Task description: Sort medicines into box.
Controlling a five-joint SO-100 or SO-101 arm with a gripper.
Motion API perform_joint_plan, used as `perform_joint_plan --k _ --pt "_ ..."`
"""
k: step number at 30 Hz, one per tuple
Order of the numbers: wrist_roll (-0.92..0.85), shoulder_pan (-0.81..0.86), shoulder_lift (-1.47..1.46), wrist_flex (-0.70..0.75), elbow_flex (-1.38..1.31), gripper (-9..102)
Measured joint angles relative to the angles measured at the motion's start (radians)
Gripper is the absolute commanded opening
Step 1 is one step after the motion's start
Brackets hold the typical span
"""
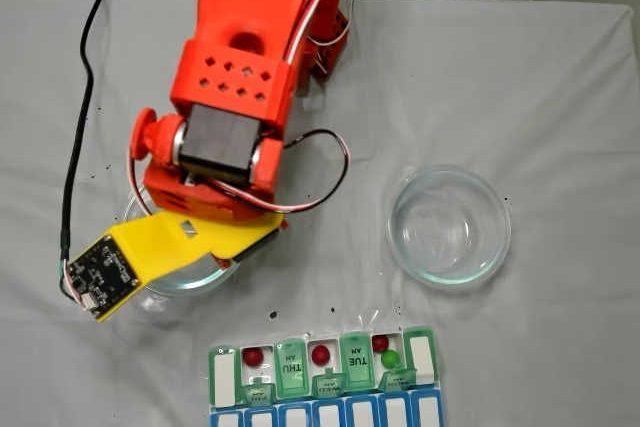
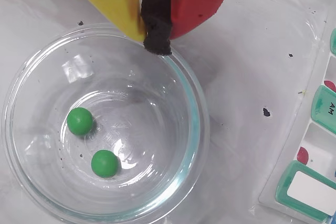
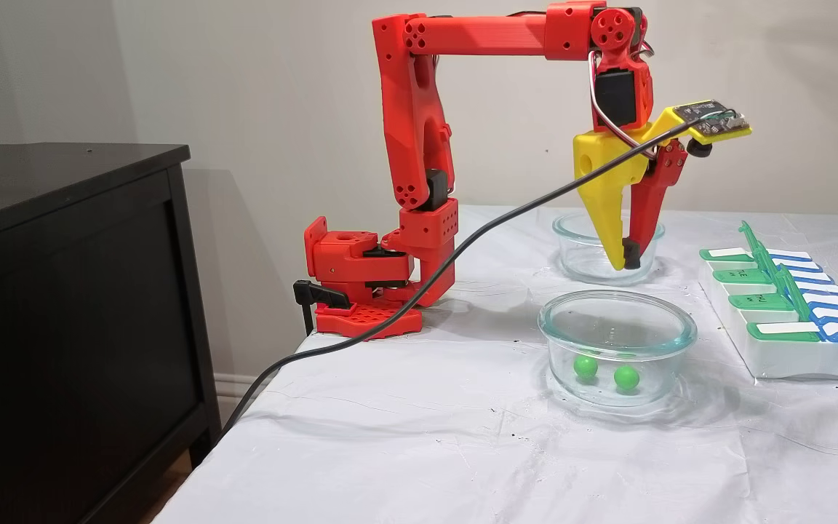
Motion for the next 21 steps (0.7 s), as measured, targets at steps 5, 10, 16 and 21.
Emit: perform_joint_plan --k 5,10,16,21 --pt "-0.031 0.074 -0.028 0.002 0.0 0" --pt "-0.037 0.089 -0.081 -0.032 0.0 18" --pt "-0.031 0.123 -0.084 -0.107 0.038 21" --pt "-0.06 0.158 -0.086 -0.072 0.037 21"
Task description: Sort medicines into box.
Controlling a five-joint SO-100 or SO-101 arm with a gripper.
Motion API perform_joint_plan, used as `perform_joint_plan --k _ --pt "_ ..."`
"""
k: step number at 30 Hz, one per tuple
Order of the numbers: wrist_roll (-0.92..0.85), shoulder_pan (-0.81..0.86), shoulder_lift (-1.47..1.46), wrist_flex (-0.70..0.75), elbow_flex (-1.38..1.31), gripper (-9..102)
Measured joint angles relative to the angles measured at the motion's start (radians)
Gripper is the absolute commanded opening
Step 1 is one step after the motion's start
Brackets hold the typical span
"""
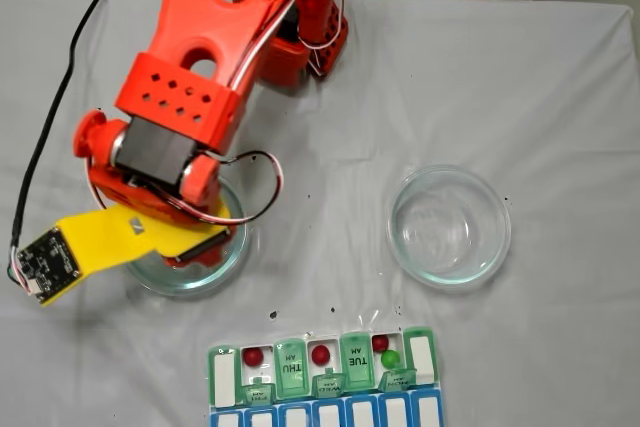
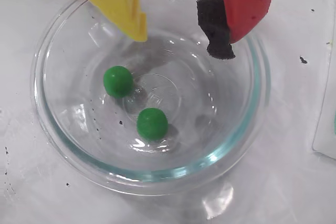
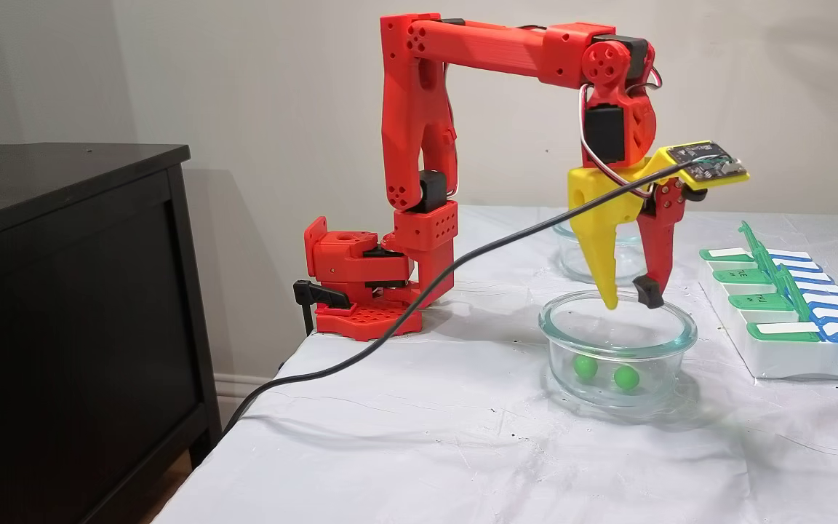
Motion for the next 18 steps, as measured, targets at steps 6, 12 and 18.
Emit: perform_joint_plan --k 6,12,18 --pt "-0.061 0.046 -0.051 0.064 -0.014 17" --pt "-0.103 0.074 -0.055 0.072 -0.021 16" --pt "-0.118 0.083 -0.069 0.038 -0.021 15"
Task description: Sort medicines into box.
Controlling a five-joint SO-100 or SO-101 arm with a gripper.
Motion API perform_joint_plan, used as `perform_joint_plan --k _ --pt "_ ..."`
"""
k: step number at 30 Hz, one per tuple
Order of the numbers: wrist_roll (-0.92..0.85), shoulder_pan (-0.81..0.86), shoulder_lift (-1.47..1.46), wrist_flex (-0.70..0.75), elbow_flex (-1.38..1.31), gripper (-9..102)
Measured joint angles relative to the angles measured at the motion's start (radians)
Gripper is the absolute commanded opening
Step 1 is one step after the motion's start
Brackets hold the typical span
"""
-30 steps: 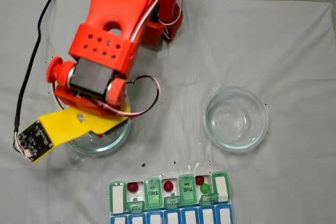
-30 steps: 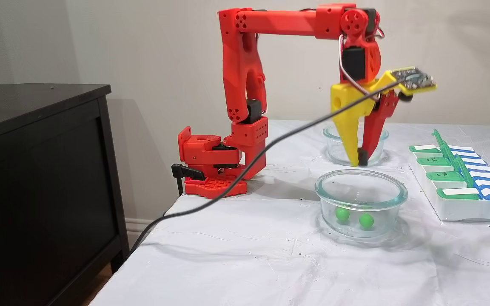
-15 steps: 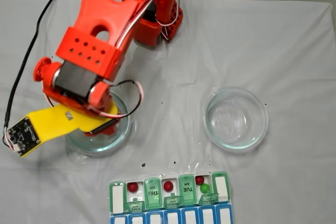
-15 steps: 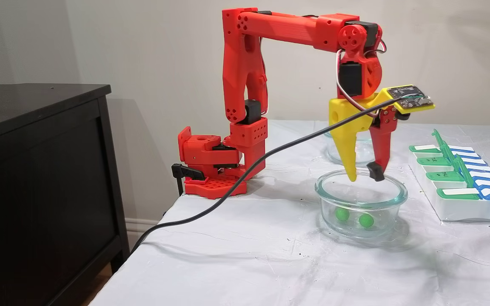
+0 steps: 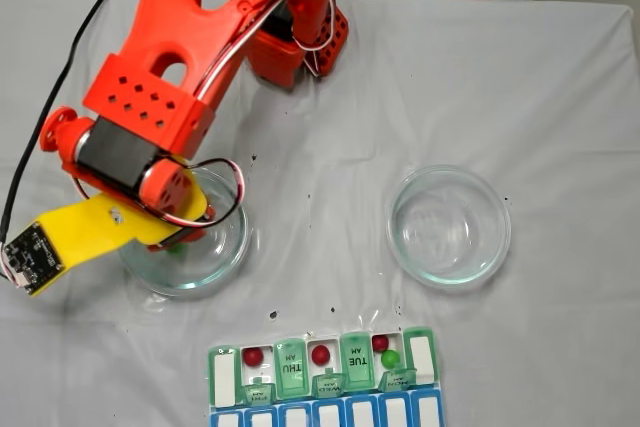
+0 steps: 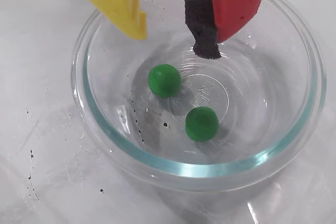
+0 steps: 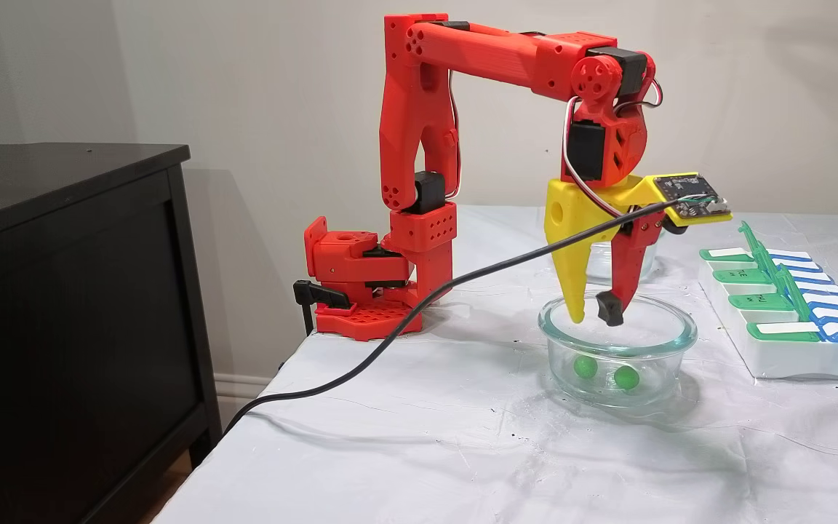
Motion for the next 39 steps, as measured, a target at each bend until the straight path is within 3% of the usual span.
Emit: perform_joint_plan --k 39 --pt "-0.164 0.041 0.005 -0.106 0.167 16"
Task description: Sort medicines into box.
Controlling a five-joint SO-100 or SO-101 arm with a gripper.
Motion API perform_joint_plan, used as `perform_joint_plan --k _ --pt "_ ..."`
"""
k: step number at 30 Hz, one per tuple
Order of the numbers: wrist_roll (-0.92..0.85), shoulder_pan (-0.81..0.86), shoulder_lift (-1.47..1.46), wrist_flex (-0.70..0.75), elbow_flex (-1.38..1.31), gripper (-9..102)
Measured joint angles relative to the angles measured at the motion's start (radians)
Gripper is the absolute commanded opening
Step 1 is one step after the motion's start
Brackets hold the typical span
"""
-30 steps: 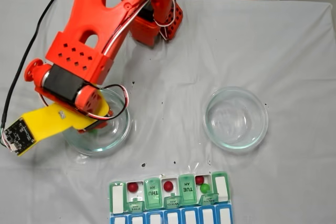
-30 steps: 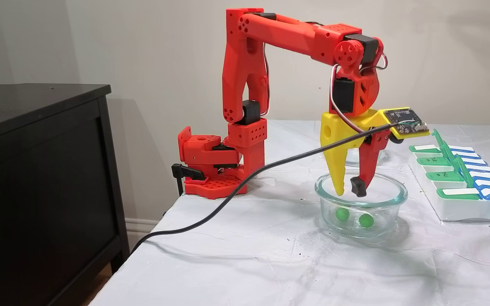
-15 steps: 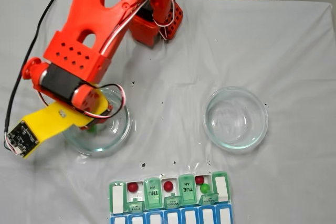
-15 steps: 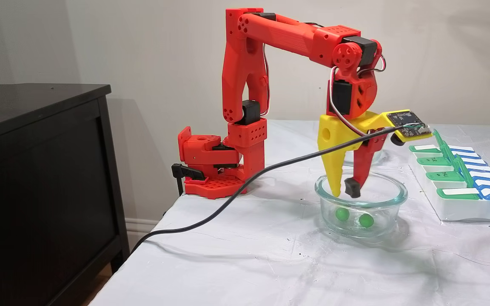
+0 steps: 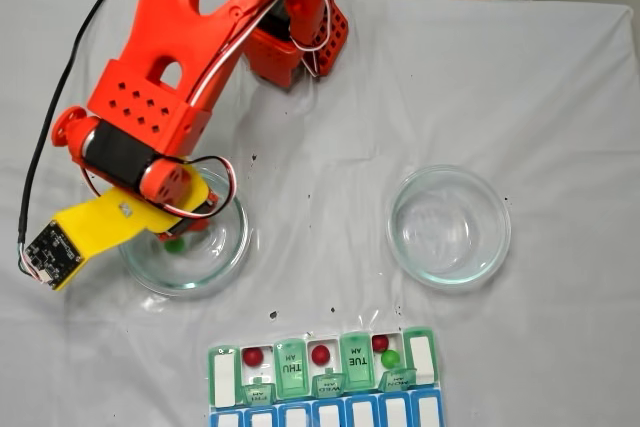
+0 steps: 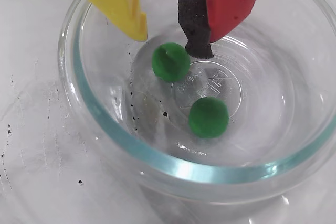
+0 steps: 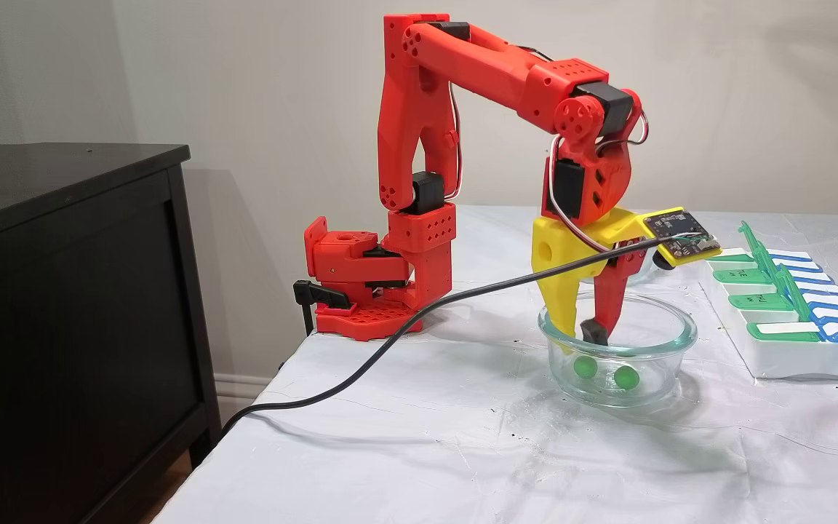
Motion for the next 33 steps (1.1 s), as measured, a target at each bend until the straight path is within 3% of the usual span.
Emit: perform_joint_plan --k 11,33 --pt "-0.009 0.0 0.0 -0.015 0.002 21" --pt "-0.143 0.031 0.0 -0.071 0.002 22"
